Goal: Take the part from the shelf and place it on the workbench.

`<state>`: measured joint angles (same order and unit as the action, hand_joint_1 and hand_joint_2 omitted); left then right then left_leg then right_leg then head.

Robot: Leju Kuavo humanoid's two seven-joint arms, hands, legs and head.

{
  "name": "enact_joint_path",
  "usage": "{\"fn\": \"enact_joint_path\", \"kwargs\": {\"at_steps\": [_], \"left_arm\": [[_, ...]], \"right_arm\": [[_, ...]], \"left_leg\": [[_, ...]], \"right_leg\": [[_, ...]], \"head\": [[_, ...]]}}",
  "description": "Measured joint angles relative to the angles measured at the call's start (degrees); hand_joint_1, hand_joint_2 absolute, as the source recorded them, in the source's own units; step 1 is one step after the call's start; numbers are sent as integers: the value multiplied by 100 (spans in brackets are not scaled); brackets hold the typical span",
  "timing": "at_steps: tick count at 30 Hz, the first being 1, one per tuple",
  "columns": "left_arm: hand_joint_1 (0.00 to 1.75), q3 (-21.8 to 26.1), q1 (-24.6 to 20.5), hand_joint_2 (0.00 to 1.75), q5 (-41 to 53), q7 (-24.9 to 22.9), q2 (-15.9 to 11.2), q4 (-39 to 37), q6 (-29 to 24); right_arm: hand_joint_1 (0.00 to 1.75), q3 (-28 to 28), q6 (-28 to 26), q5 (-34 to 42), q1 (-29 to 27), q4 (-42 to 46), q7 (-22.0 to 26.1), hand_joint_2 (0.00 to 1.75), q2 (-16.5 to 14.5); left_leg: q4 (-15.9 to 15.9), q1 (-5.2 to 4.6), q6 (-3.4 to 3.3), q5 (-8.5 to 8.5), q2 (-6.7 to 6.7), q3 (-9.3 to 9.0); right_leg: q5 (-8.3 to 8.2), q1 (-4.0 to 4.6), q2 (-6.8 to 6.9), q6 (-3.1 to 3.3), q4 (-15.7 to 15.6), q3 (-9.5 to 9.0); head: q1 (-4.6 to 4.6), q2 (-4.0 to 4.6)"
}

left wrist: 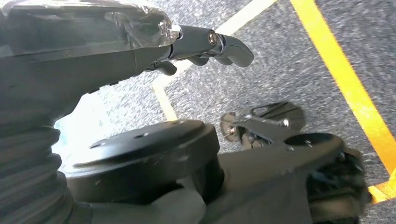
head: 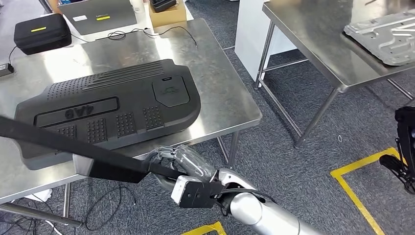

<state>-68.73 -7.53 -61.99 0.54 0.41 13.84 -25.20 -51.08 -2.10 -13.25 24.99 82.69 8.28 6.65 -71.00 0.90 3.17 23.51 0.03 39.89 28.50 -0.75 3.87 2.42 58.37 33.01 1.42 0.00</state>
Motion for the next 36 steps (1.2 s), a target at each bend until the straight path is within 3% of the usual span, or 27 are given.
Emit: {"fn": "enact_joint_path", "kwargs": {"at_steps": [2, 4, 6, 7, 9, 11, 12, 13, 14, 15, 16, 18, 21, 29, 36], "left_arm": [[0, -2, 23, 175, -3, -5, -1, -3, -1], [0, -3, 43, 175, -11, -11, -3, -6, -2], [0, -3, 59, 175, -18, -14, -4, -7, -2], [0, -3, 67, 175, -21, -14, -3, -7, -2], [0, -3, 67, 175, -24, -14, 0, -7, -2], [0, -3, 61, 175, -24, -14, 2, -7, -2], [0, -3, 60, 175, -24, -14, 3, -7, -2], [0, -4, 62, 175, -24, -14, 3, -7, -2], [0, -4, 65, 175, -24, -14, 3, -7, -2], [0, -5, 65, 175, -24, -14, 3, -7, -2], [0, -5, 65, 175, -24, -14, 4, -7, -3], [0, -5, 67, 175, -28, -14, 6, -7, -10], [0, -5, 73, 175, -34, -14, 7, -7, -27], [0, -5, 71, 175, -42, -55, 7, -7, -14], [0, -3, 62, 175, -66, -121, 7, -7, -2]], "right_arm": [[175, -6, -7, 8, 3, -1, 4, 175, -1], [175, -7, -26, 20, 9, -1, 24, 175, -2], [175, -8, -47, 33, 22, 0, 54, 175, -10], [175, -9, -54, 36, 33, -1, 65, 175, -15], [175, -10, -66, 38, 54, -2, 79, 175, -20], [175, -13, -73, 39, 52, -12, 86, 175, -10], [175, -16, -74, 39, 44, -21, 87, 175, -3], [175, -22, -76, 41, 38, -33, 89, 175, 4], [175, -28, -84, 52, 36, -42, 100, 175, 9], [175, -33, -99, 78, 36, -46, 126, 175, 11], [175, -35, -126, 120, 37, -49, 172, 175, 12], [175, -36, -188, 222, 44, -51, 286, 175, 10], [175, -35, -248, 298, 55, -55, 381, 175, 4], [175, -35, -350, 305, 55, -55, 460, 175, -1], [175, 60, -711, 338, 62, 45, 683, 175, -1]], "left_leg": [[792, -20, -31, -349, -217, -377], [1176, -64, -103, -443, -349, -520], [1208, -80, -187, -437, -243, -506], [1233, -71, -224, -445, -179, -519], [1286, -41, -300, -472, -57, -560], [1295, -38, -342, -477, 67, -567], [1291, -43, -352, -473, 141, -567], [1283, -48, -357, -466, 203, -570], [1272, -53, -361, -456, 263, -576], [1257, -54, -360, -441, 317, -586], [1240, -54, -351, -418, 359, -599], [1199, -63, -307, -372, 429, -596], [1163, -63, -252, -342, 447, -567], [1230, -49, -222, -343, 434, -611], [1243, -46, -187, -351, 434, -613]], "right_leg": [[49, 20, 111, -40, 9, -56], [84, 50, 208, -94, 17, -82], [106, 60, 325, -153, 3, -103], [138, 48, 307, -187, 24, -117], [332, 22, 47, -236, 328, -14], [665, 2, -271, -251, 1062, 347], [778, -1, -333, -257, 1422, 551], [787, 0, -357, -258, 1627, 690], [679, 1, -367, -254, 1618, 733], [467, 1, -374, -241, 1381, 669], [213, 2, -393, -220, 993, 534], [-83, 12, -465, -169, 337, 290], [-94, 23, -516, -138, 112, 219], [-80, 40, -520, -100, 103, 212], [-79, 47, -520, -91, 106, 211]], "head": [[63, 0], [83, 0], [57, 0], [43, 0], [2, 0], [-77, 0], [-118, 0], [-148, 0], [-172, 0], [-194, 0], [-221, 0], [-274, 0], [-271, 0], [-143, 0], [-127, 0]]}}
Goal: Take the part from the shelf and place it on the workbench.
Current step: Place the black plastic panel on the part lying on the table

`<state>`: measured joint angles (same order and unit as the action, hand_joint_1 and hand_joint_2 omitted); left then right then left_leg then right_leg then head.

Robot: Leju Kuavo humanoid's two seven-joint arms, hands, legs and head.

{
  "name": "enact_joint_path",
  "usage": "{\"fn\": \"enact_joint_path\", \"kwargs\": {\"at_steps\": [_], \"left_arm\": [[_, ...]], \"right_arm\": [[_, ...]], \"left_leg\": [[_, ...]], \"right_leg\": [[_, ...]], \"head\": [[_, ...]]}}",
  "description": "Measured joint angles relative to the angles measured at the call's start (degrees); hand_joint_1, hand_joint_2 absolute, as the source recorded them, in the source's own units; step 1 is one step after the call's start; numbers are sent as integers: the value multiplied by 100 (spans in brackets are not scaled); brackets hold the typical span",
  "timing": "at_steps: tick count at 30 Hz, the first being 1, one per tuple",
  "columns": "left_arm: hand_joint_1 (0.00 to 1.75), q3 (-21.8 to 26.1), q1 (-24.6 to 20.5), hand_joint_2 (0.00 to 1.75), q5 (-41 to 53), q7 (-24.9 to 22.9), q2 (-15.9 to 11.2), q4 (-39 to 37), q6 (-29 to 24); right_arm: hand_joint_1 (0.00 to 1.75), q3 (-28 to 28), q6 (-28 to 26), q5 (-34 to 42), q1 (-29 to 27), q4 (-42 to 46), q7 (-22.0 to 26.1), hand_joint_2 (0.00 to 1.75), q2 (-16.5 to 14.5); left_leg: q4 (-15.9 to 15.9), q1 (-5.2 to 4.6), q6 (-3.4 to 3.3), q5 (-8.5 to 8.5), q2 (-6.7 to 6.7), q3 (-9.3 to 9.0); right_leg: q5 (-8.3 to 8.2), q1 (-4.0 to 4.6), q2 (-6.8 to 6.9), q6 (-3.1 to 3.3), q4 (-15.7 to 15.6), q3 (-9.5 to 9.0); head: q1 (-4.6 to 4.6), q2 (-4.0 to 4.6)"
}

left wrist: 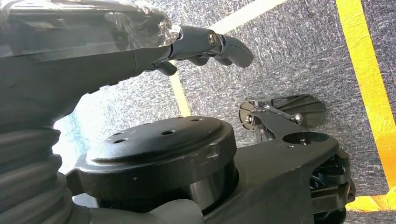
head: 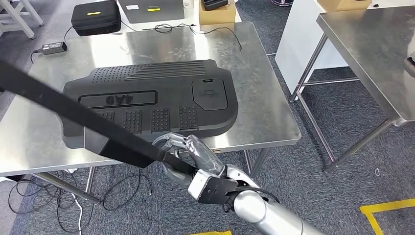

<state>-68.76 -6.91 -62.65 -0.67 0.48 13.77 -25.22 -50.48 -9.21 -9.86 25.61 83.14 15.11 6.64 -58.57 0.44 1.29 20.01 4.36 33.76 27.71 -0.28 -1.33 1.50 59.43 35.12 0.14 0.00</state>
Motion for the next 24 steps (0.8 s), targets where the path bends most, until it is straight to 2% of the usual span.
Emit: {"fn": "enact_joint_path", "kwargs": {"at_steps": [8, 24], "left_arm": [[0, -2, 0, 175, -28, -10, 0, 0, -11], [0, 0, -4, 175, -63, -49, 0, 0, 63]], "right_arm": [[175, 204, -412, 260, 159, 314, 151, 175, 0], [175, 338, -440, 107, 301, 846, 44, 175, 0]], "left_leg": [[-4, -5, 2, -1, 0, 1], [-8, -24, 1, 0, 0, 1]], "right_leg": [[-2, -18, 0, 0, -1, -3], [-2, -22, 0, -1, -1, -6]], "head": [[-18, 0], [-22, 0]]}}
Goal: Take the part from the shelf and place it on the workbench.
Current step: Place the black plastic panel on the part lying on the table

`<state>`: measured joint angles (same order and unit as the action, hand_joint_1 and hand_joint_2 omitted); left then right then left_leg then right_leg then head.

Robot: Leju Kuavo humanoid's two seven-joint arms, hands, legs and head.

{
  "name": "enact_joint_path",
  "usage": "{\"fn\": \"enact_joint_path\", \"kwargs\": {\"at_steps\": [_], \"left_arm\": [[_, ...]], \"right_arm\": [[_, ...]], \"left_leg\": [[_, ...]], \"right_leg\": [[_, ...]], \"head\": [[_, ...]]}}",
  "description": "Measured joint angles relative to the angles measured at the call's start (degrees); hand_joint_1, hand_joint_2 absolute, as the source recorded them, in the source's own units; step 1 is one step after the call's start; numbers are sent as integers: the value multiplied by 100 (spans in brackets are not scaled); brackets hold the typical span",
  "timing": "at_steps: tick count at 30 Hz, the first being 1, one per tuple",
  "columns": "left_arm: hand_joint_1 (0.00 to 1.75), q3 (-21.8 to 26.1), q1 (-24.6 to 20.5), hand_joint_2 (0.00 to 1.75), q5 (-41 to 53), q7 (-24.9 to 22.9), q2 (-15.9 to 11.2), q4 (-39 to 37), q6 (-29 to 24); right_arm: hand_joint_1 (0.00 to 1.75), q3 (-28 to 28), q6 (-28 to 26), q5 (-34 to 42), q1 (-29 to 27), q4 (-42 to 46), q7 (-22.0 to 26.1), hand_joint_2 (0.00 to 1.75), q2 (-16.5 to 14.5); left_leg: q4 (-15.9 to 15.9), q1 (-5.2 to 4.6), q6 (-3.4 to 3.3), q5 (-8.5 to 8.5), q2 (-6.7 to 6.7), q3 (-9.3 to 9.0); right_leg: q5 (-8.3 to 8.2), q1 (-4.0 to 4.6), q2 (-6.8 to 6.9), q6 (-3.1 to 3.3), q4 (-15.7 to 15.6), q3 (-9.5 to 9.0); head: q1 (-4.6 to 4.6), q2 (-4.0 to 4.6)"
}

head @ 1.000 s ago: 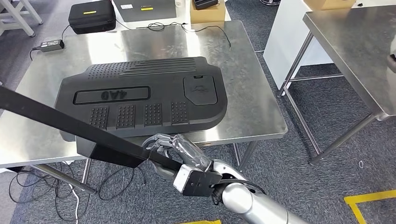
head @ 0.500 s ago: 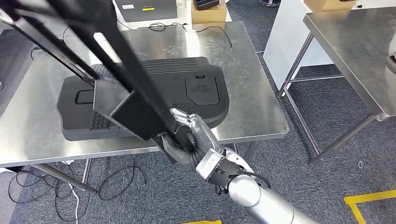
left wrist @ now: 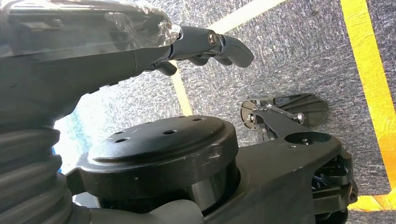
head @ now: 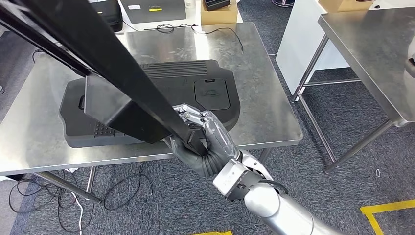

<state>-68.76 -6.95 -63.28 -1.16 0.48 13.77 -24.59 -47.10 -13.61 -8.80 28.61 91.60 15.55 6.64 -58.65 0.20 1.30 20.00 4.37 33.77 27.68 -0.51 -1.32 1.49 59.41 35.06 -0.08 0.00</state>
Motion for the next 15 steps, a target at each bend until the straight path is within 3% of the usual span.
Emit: {"fn": "enact_joint_path", "kwargs": {"at_steps": [15], "left_arm": [[0, 0, -1, 175, 0, -7, 0, 0, 0]], "right_arm": [[175, -1, 85, -10, 12, 35, -3, 175, 0]], "left_leg": [[0, 0, 0, 0, 0, 0]], "right_leg": [[0, 0, 0, 0, 0, -1]], "head": [[-1, 0]]}}
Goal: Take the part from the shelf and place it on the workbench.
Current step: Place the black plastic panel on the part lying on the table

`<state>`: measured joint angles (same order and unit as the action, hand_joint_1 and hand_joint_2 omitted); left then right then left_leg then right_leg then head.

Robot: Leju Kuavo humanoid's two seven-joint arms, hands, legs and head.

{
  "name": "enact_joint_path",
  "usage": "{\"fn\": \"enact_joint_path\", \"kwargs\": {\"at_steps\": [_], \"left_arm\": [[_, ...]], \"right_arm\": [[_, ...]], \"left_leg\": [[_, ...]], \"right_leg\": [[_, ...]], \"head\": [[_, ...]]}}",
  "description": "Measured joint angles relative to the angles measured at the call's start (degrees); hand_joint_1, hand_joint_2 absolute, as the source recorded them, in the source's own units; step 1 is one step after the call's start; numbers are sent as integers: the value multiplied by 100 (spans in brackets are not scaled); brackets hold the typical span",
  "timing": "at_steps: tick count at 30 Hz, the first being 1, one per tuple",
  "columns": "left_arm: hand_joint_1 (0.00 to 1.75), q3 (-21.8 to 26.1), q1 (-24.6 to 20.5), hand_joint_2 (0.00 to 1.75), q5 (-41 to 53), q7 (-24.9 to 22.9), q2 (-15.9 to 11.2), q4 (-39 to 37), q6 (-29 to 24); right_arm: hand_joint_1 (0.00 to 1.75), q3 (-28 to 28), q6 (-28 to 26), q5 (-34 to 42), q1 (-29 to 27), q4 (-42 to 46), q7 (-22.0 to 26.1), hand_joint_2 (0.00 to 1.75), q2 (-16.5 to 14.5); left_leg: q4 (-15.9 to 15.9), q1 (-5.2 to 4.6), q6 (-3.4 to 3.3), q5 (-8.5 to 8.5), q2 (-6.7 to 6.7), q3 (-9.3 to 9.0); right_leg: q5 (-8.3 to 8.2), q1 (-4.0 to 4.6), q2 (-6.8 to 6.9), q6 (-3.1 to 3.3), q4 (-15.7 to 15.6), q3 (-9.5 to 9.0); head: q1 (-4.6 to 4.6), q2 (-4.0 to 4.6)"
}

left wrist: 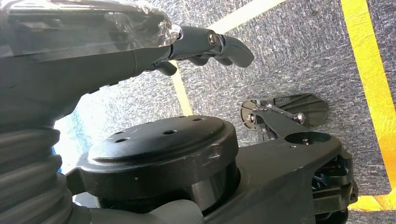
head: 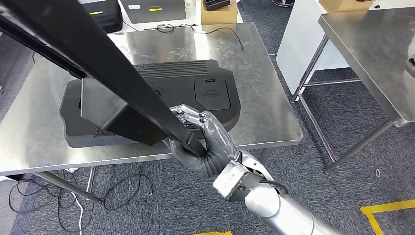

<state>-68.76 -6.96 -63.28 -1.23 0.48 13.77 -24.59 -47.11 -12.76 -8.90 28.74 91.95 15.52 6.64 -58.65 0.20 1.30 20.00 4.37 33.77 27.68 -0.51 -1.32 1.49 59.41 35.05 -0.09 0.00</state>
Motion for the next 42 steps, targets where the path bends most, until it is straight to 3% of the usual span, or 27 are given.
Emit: {"fn": "enact_joint_path", "kwargs": {"at_steps": [12, 16, 17, 19, 21, 22, 25, 27, 28, 30, 32, 35, 36, 37, 38, 40, 42], "left_arm": [[0, 0, -1, 175, -1, -2, 0, 0, 0], [0, -2, 2, 175, -3, -9, 11, 0, -2], [0, -2, 6, 175, -4, -14, 18, 0, -2], [0, -3, 17, 175, -6, -21, 25, -1, -2], [0, -3, 24, 175, -9, -21, 26, -2, -2], [0, -3, 26, 175, -11, -21, 26, -2, -2], [0, -1, 14, 175, -15, -21, 19, -6, -3], [0, 0, 2, 175, -16, -21, 8, -13, -4], [0, 0, 0, 175, -16, -21, 3, -16, -4], [0, 0, 3, 175, -16, -21, 4, -17, -4], [0, 0, -5, 175, -15, -21, 4, -17, -4], [0, 3, -51, 175, -15, -9, 4, -17, -4], [0, 4, -68, 175, -15, -4, 4, -17, -3], [0, 4, -78, 175, -15, 0, 4, -17, -2], [0, 4, -81, 175, -15, 1, 4, -17, 0], [0, 3, -57, 175, -16, -1, 2, -19, 3], [0, 1, -26, 175, -16, -5, -3, -23, 4]], "right_arm": [[175, -1, 72, 0, 28, 0, 0, 175, 0], [175, -1, 93, 0, 55, 5, -1, 175, -19], [175, -1, 96, 0, 76, 8, -1, 175, -20], [175, -2, 98, 2, 109, 8, -2, 175, -18], [175, -2, 98, 4, 95, 7, -5, 175, -15], [175, -2, 98, 4, 82, 7, -7, 175, -14], [175, -3, 104, 2, 84, 6, -8, 175, -14], [175, -5, 112, -1, 82, 6, -10, 175, -20], [175, -6, 119, -2, 79, 6, -11, 175, -25], [175, -6, 133, -4, 81, 8, -11, 175, -34], [175, -6, 149, -4, 89, 9, -8, 175, -49], [175, -6, 172, -7, 80, 9, -8, 175, -59], [175, -6, 184, -9, 77, 9, -9, 175, -60], [175, -6, 195, -11, 75, 9, -9, 175, -61], [175, -6, 203, -14, 76, 9, -9, 175, -62], [175, -6, 211, -17, 81, 8, -9, 175, -71], [175, -8, 214, -21, 82, 7, -9, 175, -79]], "left_leg": [[0, 0, 0, 0, 0, 0], [247, 47, -112, -96, -20, -169], [376, 74, -127, -148, -30, -253], [488, 105, -119, -188, -46, -337], [472, 148, -84, -162, -60, -342], [444, 180, -46, -133, -60, -341], [235, 289, 140, 45, -49, -296], [87, 301, 255, 176, -39, -231], [63, 295, 289, 210, -34, -214], [46, 315, 320, 242, -44, -248], [-245, 304, 319, 384, -185, -143], [-1383, 198, 246, 818, -367, 466], [-1661, 161, 205, 868, -377, 642], [-1735, 124, 148, 806, -380, 720], [-1593, 83, 74, 637, -380, 688], [-913, -16, -119, 190, -409, 427], [-370, -113, -259, -5, -471, 230]], "right_leg": [[0, 0, 0, 0, 0, 0], [-25, -3, 48, -83, -84, -89], [48, 2, 65, -101, 32, -55], [332, -23, 86, -153, 618, 232], [507, -88, 88, -221, 1180, 553], [442, -125, 89, -264, 1201, 586], [-8, -247, 49, -434, 363, 207], [-32, -271, -16, -390, 88, 68], [23, -251, -40, -312, 127, 78], [72, -230, -14, -171, 165, 79], [109, -204, 34, -81, 172, 46], [168, -132, 135, 13, 171, -5], [192, -97, 168, 38, 171, -26], [218, -61, 192, 57, 172, -58], [248, -27, 208, 71, 171, -101], [311, 18, 230, 84, 158, -200], [342, 26, 250, 63, 121, -244]], "head": [[3, 0], [24, 0], [16, 0], [-33, 0], [-68, 0], [-81, 0], [-146, 0], [-195, 0], [-173, 0], [-64, 0], [43, 0], [201, 0], [241, 0], [269, 0], [284, 0], [290, 0], [277, 0]]}}
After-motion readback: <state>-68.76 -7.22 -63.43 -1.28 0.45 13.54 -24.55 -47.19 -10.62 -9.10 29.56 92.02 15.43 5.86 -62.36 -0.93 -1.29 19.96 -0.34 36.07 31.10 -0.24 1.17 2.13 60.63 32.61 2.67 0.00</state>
